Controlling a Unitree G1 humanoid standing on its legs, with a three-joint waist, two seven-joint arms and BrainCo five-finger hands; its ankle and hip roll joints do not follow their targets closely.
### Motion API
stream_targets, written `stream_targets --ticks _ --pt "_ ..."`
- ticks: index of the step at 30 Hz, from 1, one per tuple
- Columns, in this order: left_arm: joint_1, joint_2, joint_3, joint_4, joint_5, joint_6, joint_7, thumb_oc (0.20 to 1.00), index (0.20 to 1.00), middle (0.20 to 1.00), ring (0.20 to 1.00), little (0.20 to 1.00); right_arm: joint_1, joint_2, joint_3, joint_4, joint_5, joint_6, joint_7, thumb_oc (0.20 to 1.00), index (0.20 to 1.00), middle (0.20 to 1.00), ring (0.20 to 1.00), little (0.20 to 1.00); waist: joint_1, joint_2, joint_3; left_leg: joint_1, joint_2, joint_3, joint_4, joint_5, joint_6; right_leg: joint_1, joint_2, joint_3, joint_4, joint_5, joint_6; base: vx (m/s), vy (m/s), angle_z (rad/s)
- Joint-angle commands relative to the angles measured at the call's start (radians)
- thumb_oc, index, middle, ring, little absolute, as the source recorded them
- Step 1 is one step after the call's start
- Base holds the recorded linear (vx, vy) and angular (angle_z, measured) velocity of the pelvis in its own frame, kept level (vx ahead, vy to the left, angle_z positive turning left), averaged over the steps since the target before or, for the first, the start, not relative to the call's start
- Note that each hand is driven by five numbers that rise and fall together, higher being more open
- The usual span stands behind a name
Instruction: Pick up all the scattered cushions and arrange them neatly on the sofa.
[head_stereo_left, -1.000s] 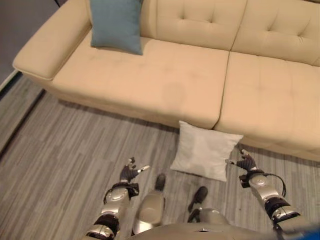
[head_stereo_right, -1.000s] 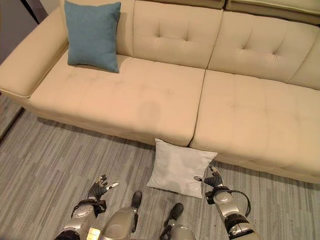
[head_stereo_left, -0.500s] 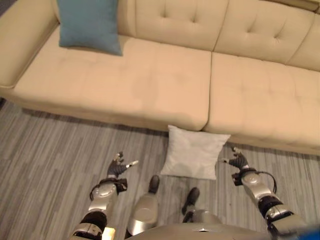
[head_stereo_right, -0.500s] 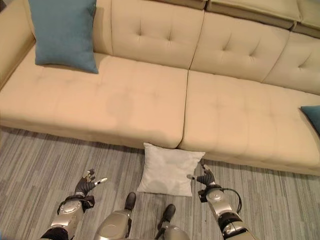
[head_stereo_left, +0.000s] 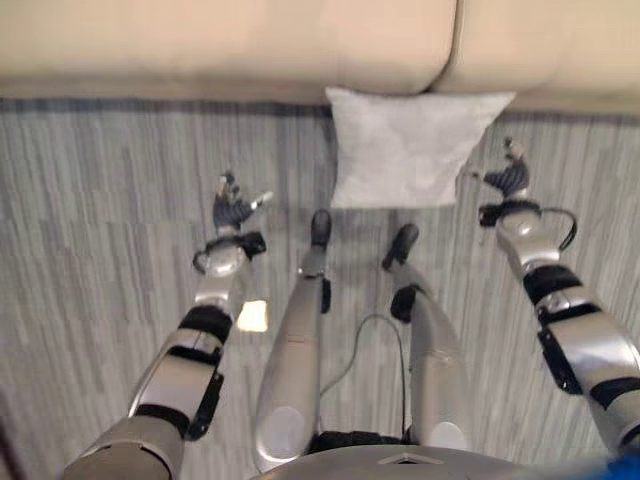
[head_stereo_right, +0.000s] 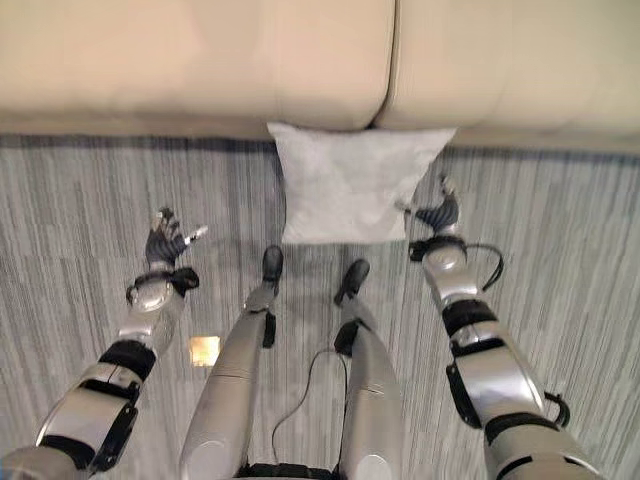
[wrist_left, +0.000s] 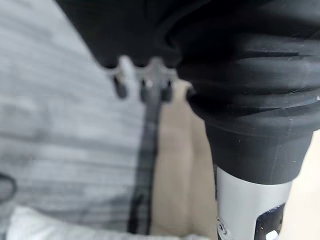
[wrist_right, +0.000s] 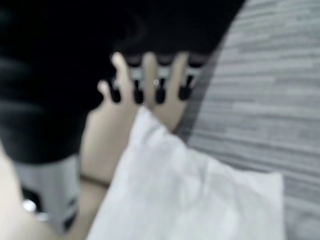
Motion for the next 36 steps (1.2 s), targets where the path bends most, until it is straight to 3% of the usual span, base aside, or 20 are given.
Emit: stream_targets --ticks 1,8,16,28,36 --pt "0.024 -0.016 0.005 0.008 -0.043 -0.060 0.037 1.000 1.000 1.000 1.000 1.000 0.026 -0.089 0.007 -0.021 0.063 -0.058 -0.064 1.000 1.000 1.000 1.000 1.000 -0.018 0.059 -0.104 0.001 0.006 -0.067 0.001 -0.082 -0.057 0.000 -0.067 0.050 0.112 -0.122 0.142 0.04 0.042 -0.07" --pt "-0.085 0.003 -0.003 0.009 -0.104 -0.068 0.070 1.000 1.000 1.000 1.000 1.000 -0.125 -0.148 0.049 0.007 0.112 -0.069 -0.082 1.000 1.000 1.000 1.000 1.000 -0.051 0.085 -0.094 -0.194 0.009 -0.071 0.107 -0.111 -0.044 -0.224 -0.068 0.108 0.247 -0.142 0.151 0.01 -0.004 -0.06" --pt "-0.261 0.068 -0.048 0.062 -0.134 -0.067 0.095 1.000 1.000 1.000 1.000 1.000 -0.279 -0.180 0.140 0.063 0.152 -0.075 -0.087 1.000 1.000 1.000 1.000 1.000 -0.074 0.075 -0.089 -0.417 0.021 -0.083 0.273 -0.155 -0.036 -0.439 -0.062 0.129 0.370 -0.162 0.149 0.05 -0.032 -0.03" --pt "-0.494 0.102 -0.148 0.130 -0.176 -0.056 0.100 1.000 1.000 1.000 1.000 1.000 -0.453 -0.114 0.270 0.181 0.242 -0.066 -0.047 1.000 1.000 1.000 1.000 1.000 -0.063 0.062 -0.084 -0.649 0.013 -0.124 0.463 -0.180 -0.039 -0.655 -0.069 0.146 0.530 -0.203 0.136 0.06 -0.018 -0.03" --pt "-0.607 0.093 -0.183 0.193 -0.221 -0.042 0.094 1.000 1.000 1.000 1.000 1.000 -0.540 -0.048 0.318 0.192 0.292 -0.063 -0.037 1.000 1.000 1.000 1.000 1.000 -0.052 0.043 -0.047 -0.674 0.002 -0.119 0.555 -0.216 -0.031 -0.689 -0.073 0.178 0.597 -0.227 0.127 0.05 0.032 -0.06"
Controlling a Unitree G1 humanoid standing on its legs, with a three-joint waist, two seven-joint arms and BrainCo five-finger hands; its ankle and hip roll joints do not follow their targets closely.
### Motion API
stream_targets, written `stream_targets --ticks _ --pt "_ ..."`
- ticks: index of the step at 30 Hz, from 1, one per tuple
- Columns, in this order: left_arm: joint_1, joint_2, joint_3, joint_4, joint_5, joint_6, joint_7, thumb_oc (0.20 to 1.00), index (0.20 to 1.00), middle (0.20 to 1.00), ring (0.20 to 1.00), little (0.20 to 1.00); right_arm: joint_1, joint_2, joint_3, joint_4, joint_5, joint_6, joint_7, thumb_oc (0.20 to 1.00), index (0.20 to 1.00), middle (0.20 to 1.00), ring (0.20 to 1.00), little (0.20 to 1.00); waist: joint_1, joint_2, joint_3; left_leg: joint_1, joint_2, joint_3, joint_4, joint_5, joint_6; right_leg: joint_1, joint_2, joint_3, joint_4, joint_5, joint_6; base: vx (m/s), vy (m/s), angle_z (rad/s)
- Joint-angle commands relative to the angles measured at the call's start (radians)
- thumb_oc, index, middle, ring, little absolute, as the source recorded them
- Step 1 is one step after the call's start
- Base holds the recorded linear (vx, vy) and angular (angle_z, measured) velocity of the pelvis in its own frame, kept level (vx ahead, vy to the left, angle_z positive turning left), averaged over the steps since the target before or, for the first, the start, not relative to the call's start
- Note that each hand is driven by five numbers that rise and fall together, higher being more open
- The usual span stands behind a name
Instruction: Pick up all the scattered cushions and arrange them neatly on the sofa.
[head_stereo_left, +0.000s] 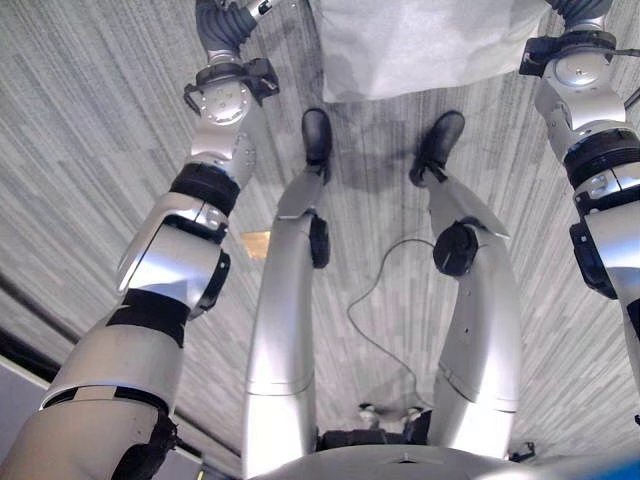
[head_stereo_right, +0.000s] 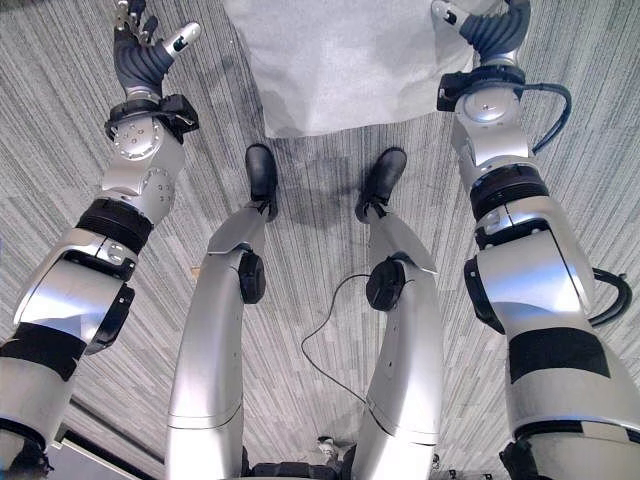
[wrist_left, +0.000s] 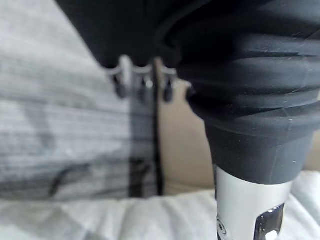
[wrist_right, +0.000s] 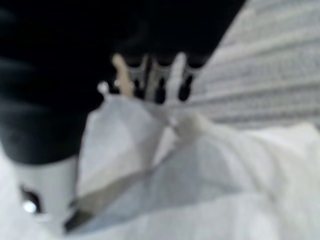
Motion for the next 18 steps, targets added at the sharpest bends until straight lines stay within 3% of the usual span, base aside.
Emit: stream_targets --ticks 1,7,11,18 --pt "0.009 -0.002 0.021 0.043 -0.044 -0.024 0.010 1.000 1.000 1.000 1.000 1.000 0.005 0.056 0.072 -0.001 0.054 -0.031 0.004 1.000 1.000 1.000 1.000 1.000 -0.007 0.005 -0.050 0.052 -0.024 -0.140 0.035 -0.078 -0.038 0.065 -0.041 0.058 0.122 -0.132 0.177 0.04 0.074 -0.06" --pt "-0.112 -0.028 -0.023 0.094 -0.032 0.000 0.047 1.000 1.000 1.000 1.000 1.000 -0.061 0.122 0.123 -0.032 0.084 -0.038 -0.001 1.000 1.000 1.000 1.000 1.000 0.000 0.009 -0.018 0.052 -0.028 -0.144 0.066 -0.099 -0.037 0.065 -0.041 0.074 0.134 -0.148 0.178 0.03 0.069 -0.06" --pt "-0.183 -0.077 -0.049 0.037 0.041 -0.024 0.111 1.000 1.000 1.000 1.000 1.000 -0.087 0.180 0.163 -0.135 0.049 -0.058 -0.018 1.000 1.000 1.000 1.000 1.000 -0.004 0.004 -0.015 0.052 -0.031 -0.160 0.063 -0.096 -0.044 0.065 -0.028 0.075 0.126 -0.146 0.183 0.02 0.039 -0.06" --pt "-0.227 -0.129 -0.050 0.043 -0.042 -0.044 0.091 1.000 1.000 1.000 1.000 1.000 -0.114 0.260 0.169 -0.195 0.051 -0.090 -0.024 1.000 1.000 1.000 1.000 1.000 -0.026 -0.009 -0.039 0.052 -0.023 -0.155 0.064 -0.101 -0.055 0.065 -0.021 0.083 0.122 -0.147 0.179 0.01 0.039 -0.07"
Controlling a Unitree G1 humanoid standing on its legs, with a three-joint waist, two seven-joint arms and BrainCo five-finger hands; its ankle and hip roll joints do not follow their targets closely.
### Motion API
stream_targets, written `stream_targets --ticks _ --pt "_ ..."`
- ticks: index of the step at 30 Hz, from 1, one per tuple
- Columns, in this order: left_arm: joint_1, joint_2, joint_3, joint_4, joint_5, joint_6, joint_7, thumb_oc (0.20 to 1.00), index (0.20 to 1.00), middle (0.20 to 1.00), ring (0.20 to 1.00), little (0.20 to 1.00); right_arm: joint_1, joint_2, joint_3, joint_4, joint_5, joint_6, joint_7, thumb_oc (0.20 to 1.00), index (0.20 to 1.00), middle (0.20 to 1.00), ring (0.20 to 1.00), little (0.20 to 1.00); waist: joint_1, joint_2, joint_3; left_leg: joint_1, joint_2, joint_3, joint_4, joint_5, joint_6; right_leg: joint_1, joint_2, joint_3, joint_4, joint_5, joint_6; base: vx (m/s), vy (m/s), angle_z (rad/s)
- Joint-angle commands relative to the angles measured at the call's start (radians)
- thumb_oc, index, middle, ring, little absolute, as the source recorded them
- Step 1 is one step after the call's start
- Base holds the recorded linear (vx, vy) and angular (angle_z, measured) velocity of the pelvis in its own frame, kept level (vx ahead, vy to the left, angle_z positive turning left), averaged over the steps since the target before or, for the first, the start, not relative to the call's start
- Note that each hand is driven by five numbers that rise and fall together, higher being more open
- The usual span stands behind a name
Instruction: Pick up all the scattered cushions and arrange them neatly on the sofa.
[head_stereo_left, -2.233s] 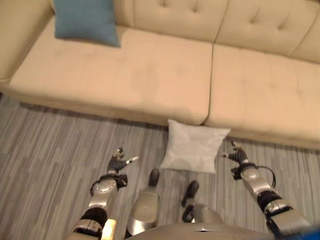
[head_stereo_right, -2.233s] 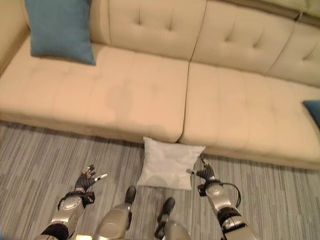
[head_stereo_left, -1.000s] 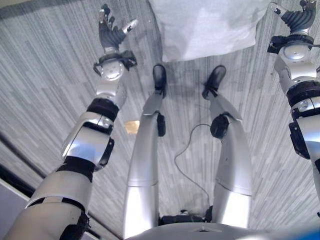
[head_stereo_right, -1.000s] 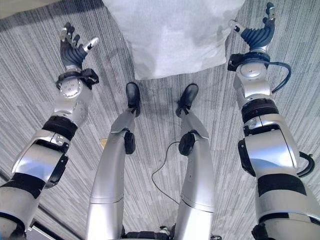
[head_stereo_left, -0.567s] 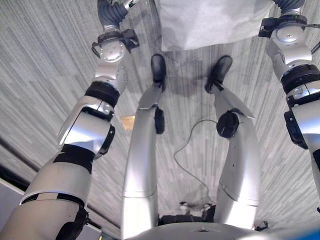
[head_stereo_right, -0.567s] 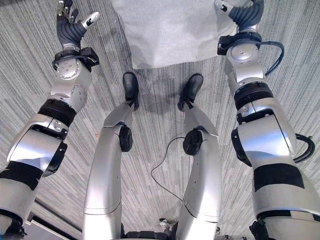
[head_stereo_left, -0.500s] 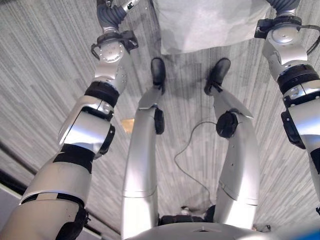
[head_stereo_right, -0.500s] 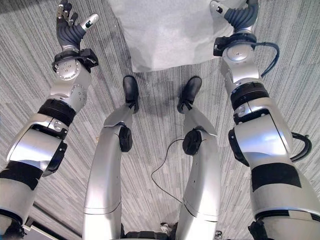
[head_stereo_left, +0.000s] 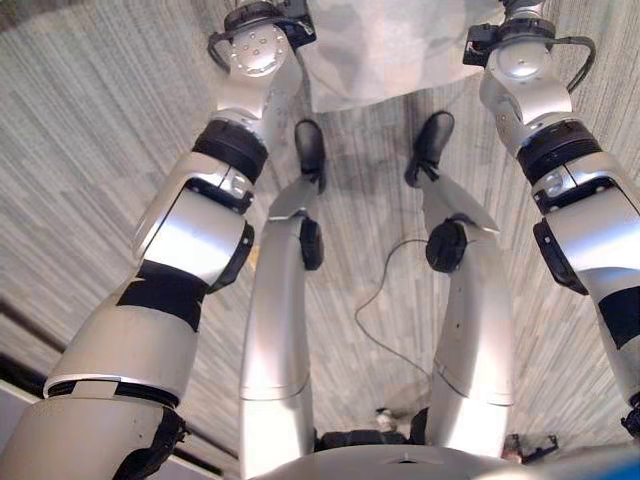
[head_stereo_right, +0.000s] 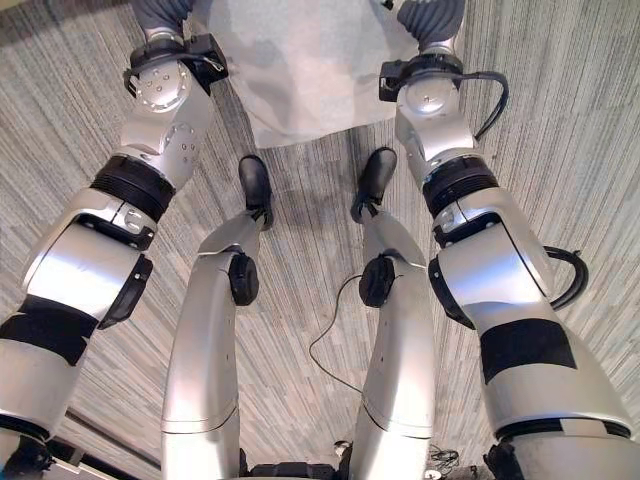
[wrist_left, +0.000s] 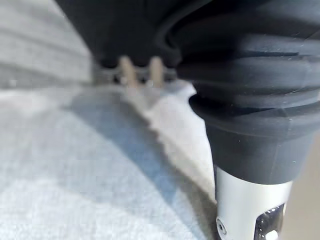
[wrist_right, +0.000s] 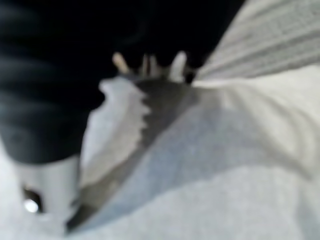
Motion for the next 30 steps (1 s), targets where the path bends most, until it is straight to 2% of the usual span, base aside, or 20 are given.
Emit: stream_targets --ticks 1,6,7,8,9,10,11,13,17,20,23,25,26,29,30 --pt "-0.034 -0.044 0.014 0.019 -0.033 -0.050 -0.024 1.000 1.000 1.000 1.000 1.000 -0.071 0.138 0.086 -0.124 -0.026 -0.091 0.039 1.000 1.000 1.000 1.000 1.000 0.008 -0.008 -0.043 0.055 -0.032 -0.181 0.019 -0.057 -0.080 0.070 -0.040 0.033 0.140 -0.166 0.148 0.01 0.031 -0.08" --pt "-0.086 -0.069 0.001 -0.007 -0.112 -0.063 -0.052 1.000 1.000 1.000 1.000 1.000 -0.097 0.163 0.090 -0.150 -0.009 -0.100 0.036 1.000 1.000 1.000 1.000 1.000 -0.004 -0.009 -0.046 0.055 -0.026 -0.185 0.001 -0.055 -0.083 0.070 -0.033 0.031 0.121 -0.161 0.153 0.01 0.022 -0.05" --pt "-0.095 -0.069 -0.005 -0.018 -0.116 -0.072 -0.053 1.000 1.000 1.000 1.000 1.000 -0.102 0.170 0.093 -0.155 -0.005 -0.105 0.039 0.649 0.649 0.649 0.649 0.649 -0.004 -0.007 -0.044 0.055 -0.025 -0.187 -0.009 -0.050 -0.084 0.070 -0.031 0.031 0.115 -0.158 0.156 0.00 0.015 -0.03" --pt "-0.095 -0.069 -0.005 -0.018 -0.116 -0.072 -0.053 1.000 1.000 1.000 1.000 1.000 -0.103 0.170 0.093 -0.154 -0.005 -0.105 0.039 0.649 0.649 0.649 0.649 0.649 -0.004 -0.007 -0.044 0.055 -0.025 -0.188 -0.010 -0.049 -0.085 0.070 -0.031 0.030 0.114 -0.157 0.156 0.00 0.000 0.00" --pt "-0.088 -0.075 -0.002 -0.056 -0.136 -0.087 -0.058 0.385 0.385 0.385 0.385 0.385 -0.104 0.176 0.092 -0.174 0.004 -0.113 0.038 0.200 0.200 0.200 0.200 0.200 -0.008 -0.008 -0.048 0.055 -0.022 -0.191 -0.041 -0.038 -0.087 0.070 -0.030 0.027 0.095 -0.152 0.157 0.00 0.000 0.00" --pt "-0.088 -0.075 -0.002 -0.056 -0.136 -0.086 -0.058 0.235 0.235 0.235 0.235 0.235 -0.104 0.176 0.092 -0.175 0.004 -0.113 0.038 0.200 0.200 0.200 0.200 0.200 -0.008 -0.008 -0.048 0.055 -0.022 -0.191 -0.042 -0.038 -0.087 0.070 -0.030 0.026 0.095 -0.152 0.157 0.00 0.000 0.00" --pt "-0.092 -0.085 -0.003 -0.090 -0.147 -0.105 -0.055 0.200 0.200 0.200 0.200 0.200 -0.111 0.181 0.088 -0.192 0.010 -0.122 0.033 0.200 0.200 0.200 0.200 0.200 -0.009 -0.004 -0.046 0.055 -0.023 -0.196 -0.062 -0.026 -0.090 0.070 -0.025 0.024 0.082 -0.148 0.161 0.00 0.000 0.00" --pt "-0.081 -0.091 0.005 -0.122 -0.145 -0.123 -0.041 0.200 0.200 0.200 0.200 0.200 -0.111 0.187 0.081 -0.215 0.001 -0.129 0.026 0.200 0.200 0.200 0.200 0.200 -0.013 0.001 -0.048 0.055 -0.026 -0.200 -0.091 -0.019 -0.091 0.070 -0.020 0.025 0.063 -0.138 0.168 0.00 0.000 0.00" --pt "-0.052 -0.100 0.018 -0.151 -0.146 -0.140 -0.027 0.200 0.200 0.200 0.200 0.200 -0.103 0.190 0.078 -0.238 -0.018 -0.133 0.017 0.200 0.200 0.200 0.200 0.200 -0.014 -0.004 -0.064 0.055 -0.028 -0.192 -0.117 -0.003 -0.096 0.070 -0.014 0.019 0.039 -0.135 0.161 0.00 0.000 0.00" --pt "0.015 -0.118 0.049 -0.223 -0.161 -0.163 -0.017 0.200 0.200 0.200 0.200 0.200 -0.070 0.194 0.058 -0.278 -0.031 -0.138 0.018 0.200 0.200 0.200 0.200 0.200 -0.012 -0.005 -0.101 0.055 -0.038 -0.195 -0.123 0.000 -0.090 0.070 -0.009 0.015 0.034 -0.120 0.160 -0.02 0.019 -0.01" --pt "0.121 -0.126 0.088 -0.347 -0.152 -0.178 -0.014 0.200 0.200 0.200 0.200 0.200 -0.024 0.185 0.043 -0.355 -0.049 -0.136 0.016 0.200 0.200 0.200 0.200 0.200 -0.006 0.016 -0.162 0.060 -0.039 -0.193 -0.165 0.009 -0.087 0.110 -0.002 -0.020 -0.035 -0.091 0.161 -0.09 0.071 -0.02" --pt "0.158 -0.134 0.094 -0.386 -0.141 -0.180 -0.012 0.200 0.200 0.200 0.200 0.200 0.000 0.186 0.034 -0.376 -0.050 -0.136 0.017 0.200 0.200 0.200 0.200 0.200 -0.004 0.019 -0.168 0.091 -0.037 -0.190 -0.195 0.016 -0.086 0.146 -0.002 -0.034 -0.063 -0.085 0.160 -0.10 0.024 -0.02" --pt "0.243 -0.170 0.114 -0.498 -0.112 -0.192 -0.007 0.200 0.200 0.200 0.200 0.200 0.064 0.177 0.007 -0.459 -0.071 -0.139 0.016 0.200 0.200 0.200 0.200 0.200 -0.008 0.017 -0.163 0.197 -0.043 -0.191 -0.274 0.024 -0.079 0.235 0.017 -0.041 -0.130 -0.055 0.164 -0.11 0.045 0.00" --pt "0.327 -0.203 0.119 -0.573 -0.092 -0.192 -0.009 0.200 0.200 0.200 0.200 0.200 0.124 0.162 -0.006 -0.516 -0.105 -0.135 0.020 0.200 0.200 0.200 0.200 0.200 -0.010 0.007 -0.152 0.297 -0.053 -0.188 -0.332 0.032 -0.080 0.346 0.019 -0.061 -0.220 -0.032 0.159 -0.14 -0.002 0.05" --pt "0.345 -0.208 0.127 -0.597 -0.074 -0.188 -0.005 0.200 0.200 0.200 0.200 0.200 0.155 0.163 -0.023 -0.536 -0.119 -0.138 0.021 0.200 0.200 0.200 0.200 0.200 -0.009 0.002 -0.146 0.340 -0.051 -0.194 -0.365 0.037 -0.081 0.381 0.018 -0.063 -0.242 -0.019 0.168 -0.10 -0.017 0.03"
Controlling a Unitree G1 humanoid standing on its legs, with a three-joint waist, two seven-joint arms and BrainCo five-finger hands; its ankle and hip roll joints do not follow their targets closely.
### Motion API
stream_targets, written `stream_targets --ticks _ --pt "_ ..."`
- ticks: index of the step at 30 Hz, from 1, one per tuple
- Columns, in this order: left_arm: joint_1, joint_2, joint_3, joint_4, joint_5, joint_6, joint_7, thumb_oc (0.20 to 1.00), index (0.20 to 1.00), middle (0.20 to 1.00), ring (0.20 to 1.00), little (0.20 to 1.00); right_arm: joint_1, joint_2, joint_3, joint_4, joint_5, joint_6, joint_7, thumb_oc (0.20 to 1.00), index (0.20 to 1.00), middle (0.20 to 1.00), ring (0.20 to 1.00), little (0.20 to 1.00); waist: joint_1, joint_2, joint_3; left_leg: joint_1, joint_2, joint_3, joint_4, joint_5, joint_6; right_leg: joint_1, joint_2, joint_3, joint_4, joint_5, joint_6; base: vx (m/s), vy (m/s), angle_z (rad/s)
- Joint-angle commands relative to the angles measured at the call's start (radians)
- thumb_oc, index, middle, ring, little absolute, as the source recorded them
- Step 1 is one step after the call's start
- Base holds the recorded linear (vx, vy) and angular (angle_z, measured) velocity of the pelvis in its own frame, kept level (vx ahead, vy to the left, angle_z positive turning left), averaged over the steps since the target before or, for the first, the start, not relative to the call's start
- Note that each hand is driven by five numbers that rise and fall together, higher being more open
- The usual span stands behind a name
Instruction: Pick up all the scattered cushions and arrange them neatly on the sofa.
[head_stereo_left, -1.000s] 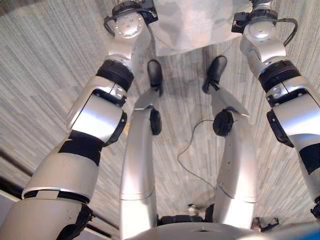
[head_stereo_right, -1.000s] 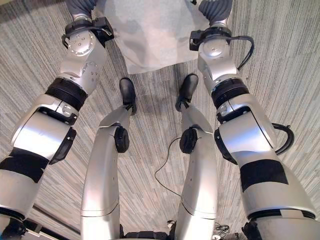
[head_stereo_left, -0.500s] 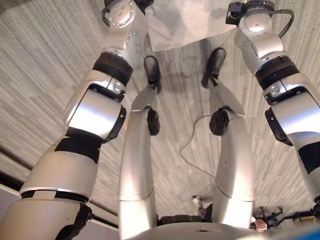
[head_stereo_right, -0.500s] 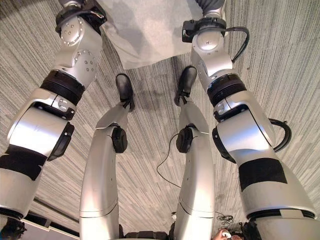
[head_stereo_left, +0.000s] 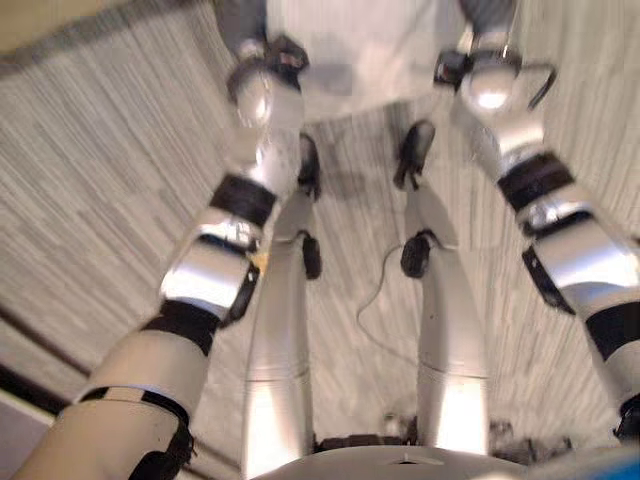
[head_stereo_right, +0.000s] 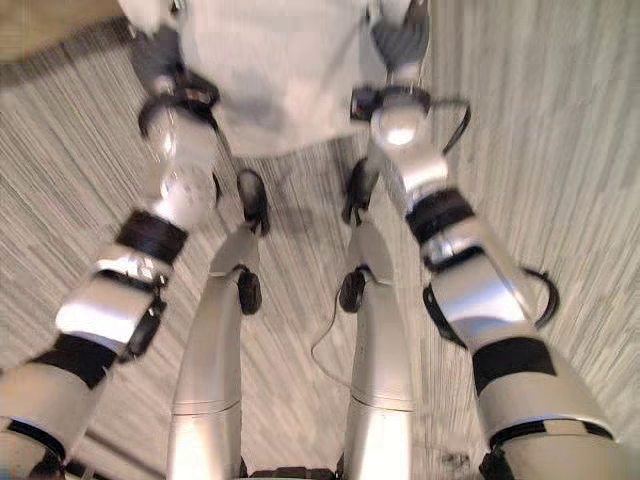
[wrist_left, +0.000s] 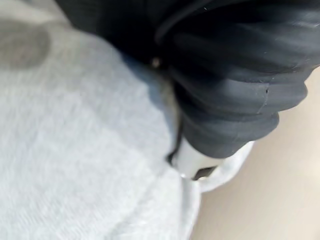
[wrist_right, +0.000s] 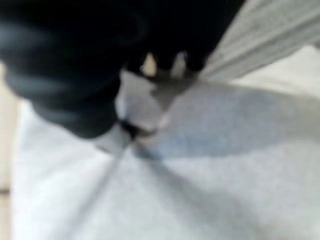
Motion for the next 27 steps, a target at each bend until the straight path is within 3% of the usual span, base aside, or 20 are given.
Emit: stream_targets --ticks 1,5,6,9,10,11,12,13,15,16,18,20,23,25,27 --pt "-0.059 -0.098 -0.064 -0.090 0.123 -0.048 -0.056 0.200 0.200 0.200 0.200 0.200 -0.107 0.132 0.024 -0.149 -0.131 -0.125 0.071 0.200 0.200 0.200 0.200 0.200 0.014 0.009 -0.060 0.137 -0.034 -0.191 -0.027 -0.094 -0.065 0.129 -0.026 -0.035 0.184 -0.185 0.135 -0.06 -0.022 0.00" --pt "0.043 -0.122 -0.047 -0.165 0.156 -0.036 -0.067 0.200 0.200 0.200 0.200 0.200 0.015 0.116 -0.015 -0.238 -0.166 -0.126 0.089 0.200 0.200 0.200 0.200 0.200 0.016 0.002 -0.058 0.262 -0.033 -0.191 -0.108 -0.072 -0.072 0.254 -0.029 -0.050 0.115 -0.183 0.125 -0.04 -0.059 0.05" --pt "0.169 -0.125 -0.035 -0.245 0.169 -0.032 -0.097 0.200 0.200 0.200 0.200 0.200 0.177 0.114 -0.055 -0.322 -0.205 -0.133 0.115 0.200 0.200 0.200 0.200 0.200 0.032 0.013 -0.077 0.432 -0.032 -0.194 -0.214 -0.041 -0.093 0.395 -0.031 -0.083 0.046 -0.176 0.123 -0.01 -0.080 0.07" --pt "0.213 -0.127 -0.038 -0.262 0.155 -0.029 -0.114 0.200 0.200 0.200 0.200 0.200 0.223 0.119 -0.060 -0.351 -0.208 -0.132 0.126 0.200 0.200 0.200 0.200 0.200 0.037 0.017 -0.086 0.496 -0.029 -0.198 -0.261 -0.027 -0.096 0.444 -0.028 -0.089 0.021 -0.174 0.117 0.03 -0.054 0.08" --pt "0.368 -0.146 -0.044 -0.321 0.082 -0.029 -0.177 0.200 0.200 0.200 0.200 0.200 0.371 0.138 -0.081 -0.411 -0.223 -0.131 0.157 0.200 0.200 0.200 0.200 0.200 0.057 0.027 -0.106 0.663 -0.017 -0.203 -0.347 -0.007 -0.107 0.596 -0.022 -0.126 -0.049 -0.171 0.114 -0.02 -0.116 0.02" --pt "0.455 -0.147 -0.058 -0.335 0.081 -0.019 -0.200 0.200 0.200 0.200 0.200 0.200 0.461 0.135 -0.081 -0.443 -0.241 -0.127 0.179 0.200 0.200 0.200 0.200 0.200 0.066 0.030 -0.119 0.750 -0.011 -0.204 -0.386 0.042 -0.122 0.699 -0.026 -0.157 -0.103 -0.137 0.104 0.06 -0.134 0.03" --pt "0.458 -0.148 -0.058 -0.335 0.081 -0.019 -0.200 0.200 0.200 0.200 0.200 0.200 0.464 0.135 -0.080 -0.443 -0.241 -0.126 0.180 0.200 0.200 0.200 0.200 0.200 0.068 0.033 -0.121 0.772 -0.003 -0.207 -0.392 0.016 -0.125 0.715 -0.018 -0.153 -0.100 -0.164 0.112 -0.04 -0.091 0.07" --pt "0.492 -0.150 -0.072 -0.337 0.085 -0.012 -0.208 0.200 0.200 0.200 0.200 0.200 0.505 0.136 -0.080 -0.453 -0.246 -0.128 0.188 0.200 0.200 0.200 0.200 0.200 0.070 0.032 -0.123 0.807 -0.006 -0.204 -0.409 0.049 -0.127 0.766 -0.018 -0.169 -0.137 -0.136 0.103 0.07 -0.088 0.10" --pt "0.530 -0.148 -0.079 -0.334 0.087 -0.005 -0.220 0.200 0.200 0.200 0.200 0.200 0.545 0.138 -0.078 -0.453 -0.247 -0.129 0.199 0.200 0.200 0.200 0.200 0.200 0.075 0.035 -0.130 0.860 -0.002 -0.206 -0.433 0.055 -0.135 0.829 -0.011 -0.178 -0.169 -0.136 0.102 0.07 -0.106 0.15" --pt "0.604 -0.153 -0.086 -0.335 0.080 0.005 -0.237 0.200 0.200 0.200 0.200 0.200 0.627 0.147 -0.082 -0.470 -0.240 -0.127 0.222 0.200 0.200 0.200 0.200 0.200 0.088 0.039 -0.151 0.947 0.010 -0.203 -0.462 0.066 -0.150 0.938 0.002 -0.201 -0.215 -0.142 0.098 0.16 -0.113 0.24" --pt "0.659 -0.146 -0.098 -0.336 0.081 0.016 -0.248 0.200 0.200 0.200 0.200 0.200 0.692 0.151 -0.077 -0.479 -0.232 -0.125 0.243 0.200 0.200 0.200 0.200 0.200 0.098 0.048 -0.166 1.016 0.018 -0.207 -0.475 0.079 -0.161 1.036 0.016 -0.214 -0.249 -0.154 0.089 0.19 -0.115 0.17" --pt "0.685 -0.151 -0.112 -0.327 0.084 0.025 -0.252 0.200 0.200 0.200 0.200 0.200 0.747 0.154 -0.089 -0.486 -0.226 -0.125 0.243 0.200 0.200 0.200 0.200 0.200 0.102 0.059 -0.178 1.042 0.021 -0.195 -0.443 0.129 -0.179 1.119 0.027 -0.233 -0.280 -0.167 0.081 0.14 -0.078 0.23" --pt "0.703 -0.151 -0.116 -0.324 0.092 0.033 -0.250 0.200 0.200 0.200 0.200 0.200 0.775 0.158 -0.089 -0.483 -0.216 -0.123 0.246 0.200 0.200 0.200 0.200 0.200 0.105 0.063 -0.192 1.071 0.020 -0.179 -0.417 0.137 -0.182 1.189 0.031 -0.243 -0.311 -0.180 0.073 0.11 -0.030 0.42" --pt "0.738 -0.147 -0.118 -0.337 0.123 0.052 -0.253 0.200 0.200 0.200 0.200 0.200 0.831 0.154 -0.099 -0.481 -0.208 -0.113 0.261 0.200 0.200 0.200 0.200 0.200 0.102 0.059 -0.226 1.110 -0.014 -0.151 -0.405 0.102 -0.161 1.267 0.025 -0.268 -0.339 -0.186 0.078 0.17 -0.005 0.23" --pt "0.755 -0.146 -0.120 -0.335 0.128 0.063 -0.255 0.200 0.200 0.200 0.200 0.200 0.870 0.147 -0.120 -0.488 -0.208 -0.099 0.264 0.200 0.200 0.200 0.200 0.200 0.098 0.058 -0.257 1.115 -0.028 -0.079 -0.446 0.090 -0.135 1.308 0.024 -0.286 -0.346 -0.194 0.083 0.14 0.027 0.21"
